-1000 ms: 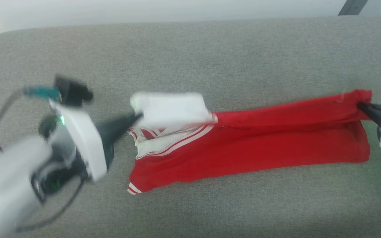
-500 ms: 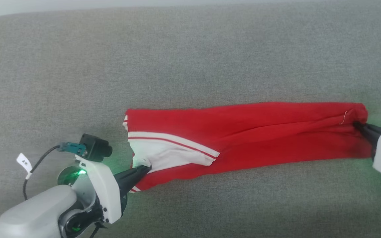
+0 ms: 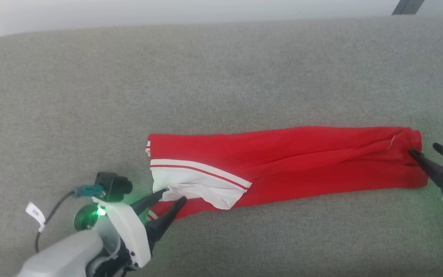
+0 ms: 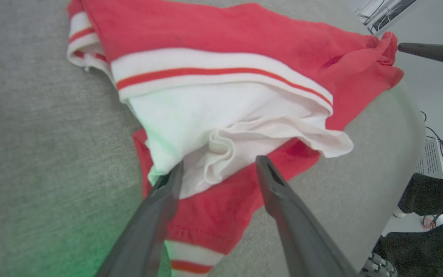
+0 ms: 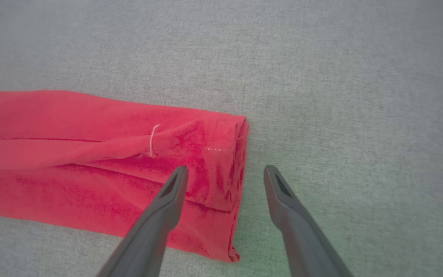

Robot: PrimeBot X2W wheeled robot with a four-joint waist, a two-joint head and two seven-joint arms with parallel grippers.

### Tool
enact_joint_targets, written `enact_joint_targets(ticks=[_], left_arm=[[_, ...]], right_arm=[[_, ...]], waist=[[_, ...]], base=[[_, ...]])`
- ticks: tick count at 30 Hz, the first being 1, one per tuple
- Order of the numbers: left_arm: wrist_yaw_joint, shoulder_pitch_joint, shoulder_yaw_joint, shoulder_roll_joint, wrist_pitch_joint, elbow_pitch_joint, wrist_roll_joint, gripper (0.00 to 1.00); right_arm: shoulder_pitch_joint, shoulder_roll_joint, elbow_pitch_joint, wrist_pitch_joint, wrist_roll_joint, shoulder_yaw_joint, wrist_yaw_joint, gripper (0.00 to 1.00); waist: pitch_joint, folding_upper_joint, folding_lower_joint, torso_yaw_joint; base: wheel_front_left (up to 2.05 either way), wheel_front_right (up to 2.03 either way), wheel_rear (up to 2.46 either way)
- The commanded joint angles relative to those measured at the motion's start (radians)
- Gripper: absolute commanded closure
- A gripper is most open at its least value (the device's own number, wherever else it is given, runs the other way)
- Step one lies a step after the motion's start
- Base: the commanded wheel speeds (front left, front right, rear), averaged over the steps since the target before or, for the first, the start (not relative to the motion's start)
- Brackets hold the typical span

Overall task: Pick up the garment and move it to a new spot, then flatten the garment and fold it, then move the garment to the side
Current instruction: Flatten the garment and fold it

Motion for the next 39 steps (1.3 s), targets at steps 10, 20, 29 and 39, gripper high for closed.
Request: enact_joint_targets(ticks=[10, 20, 29, 39], left_arm=[[0.049, 0.138, 0.18, -0.088, -0.053, -0.03, 0.012, 0.0], [0.089, 0.35, 0.579, -0.217, -0.053, -0.057, 0.403, 0.0], [0.117, 0.514, 0.915, -0.362, -0.054, -0.167, 0.895, 0.0], [0.065, 0.58, 1.072, -0.456, -0.054, -0.274, 1.198, 0.0]], right_arm=[[0.068, -0.005, 0.05, 0.039, 0.08, -0.081, -0.001, 0.0], [0.086, 0.009, 0.21, 0.137, 0.093, -0.114, -0.001, 0.0], [0.086, 0.067, 0.326, 0.235, 0.082, -0.113, -0.001, 0.0], [0.067, 0.125, 0.364, 0.263, 0.048, -0.11, -0.001, 0.58]], waist=[[-0.047, -0.0001, 0.0, 0.091], [-0.057, -0.0001, 0.0, 0.214], [-0.063, -0.0001, 0.0, 0.257], [-0.058, -0.0001, 0.0, 0.253]], base=[[0.0, 0.0, 0.0], [0.0, 0.0, 0.0], [0.0, 0.0, 0.0], [0.0, 0.0, 0.0]])
